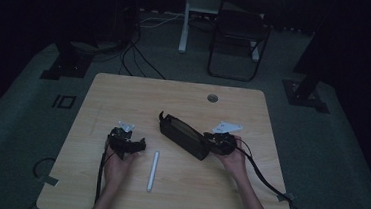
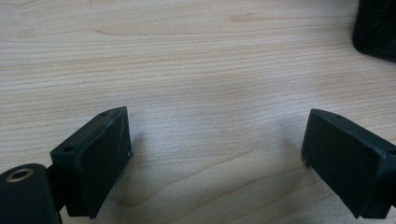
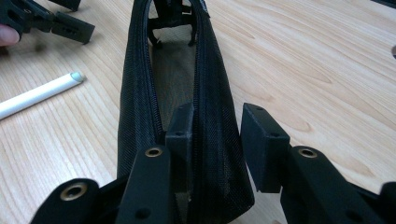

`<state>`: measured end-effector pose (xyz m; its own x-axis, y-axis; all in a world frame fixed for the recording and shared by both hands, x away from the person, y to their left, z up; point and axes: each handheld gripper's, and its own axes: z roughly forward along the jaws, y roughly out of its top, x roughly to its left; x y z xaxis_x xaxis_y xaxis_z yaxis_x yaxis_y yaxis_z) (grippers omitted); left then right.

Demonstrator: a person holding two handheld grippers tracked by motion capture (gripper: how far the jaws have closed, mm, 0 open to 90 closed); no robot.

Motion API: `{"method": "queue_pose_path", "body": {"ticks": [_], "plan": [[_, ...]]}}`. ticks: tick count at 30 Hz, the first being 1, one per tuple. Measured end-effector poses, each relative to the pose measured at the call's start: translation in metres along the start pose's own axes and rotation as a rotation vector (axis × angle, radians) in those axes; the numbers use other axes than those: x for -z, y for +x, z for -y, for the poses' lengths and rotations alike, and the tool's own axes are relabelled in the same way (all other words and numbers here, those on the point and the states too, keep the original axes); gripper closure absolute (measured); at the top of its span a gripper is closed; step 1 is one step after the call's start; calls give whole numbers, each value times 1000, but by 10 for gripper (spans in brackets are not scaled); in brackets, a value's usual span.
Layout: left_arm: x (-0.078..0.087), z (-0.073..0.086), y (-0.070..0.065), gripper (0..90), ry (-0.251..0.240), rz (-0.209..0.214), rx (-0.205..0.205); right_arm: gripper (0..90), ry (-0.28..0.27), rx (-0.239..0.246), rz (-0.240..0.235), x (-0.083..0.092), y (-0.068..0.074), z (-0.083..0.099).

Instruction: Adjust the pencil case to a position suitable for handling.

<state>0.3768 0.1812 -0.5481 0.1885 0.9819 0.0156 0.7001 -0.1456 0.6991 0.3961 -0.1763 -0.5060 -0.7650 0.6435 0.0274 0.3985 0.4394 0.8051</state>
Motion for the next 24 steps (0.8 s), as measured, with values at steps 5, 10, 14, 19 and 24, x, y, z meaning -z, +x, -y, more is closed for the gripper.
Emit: {"method": "queue_pose_path", "body": {"ticks": [5, 10, 14, 19, 24], "plan": [[1, 1, 0, 88, 0, 0, -2, 647, 8, 16, -11, 2, 0, 1], [5, 4, -2, 158, -14, 22, -24, 640, 19, 36, -32, 9, -2, 5], [8, 4, -2, 196, -1, 35, -37, 519, 17, 15, -23, 13, -4, 7], [17, 6, -9, 344, 24, 65, -66, 425, -29, -16, 27, 25, -2, 8], [27, 13, -17, 416, 38, 108, -118, 420, -80, -7, 60, 45, 8, 9]]}}
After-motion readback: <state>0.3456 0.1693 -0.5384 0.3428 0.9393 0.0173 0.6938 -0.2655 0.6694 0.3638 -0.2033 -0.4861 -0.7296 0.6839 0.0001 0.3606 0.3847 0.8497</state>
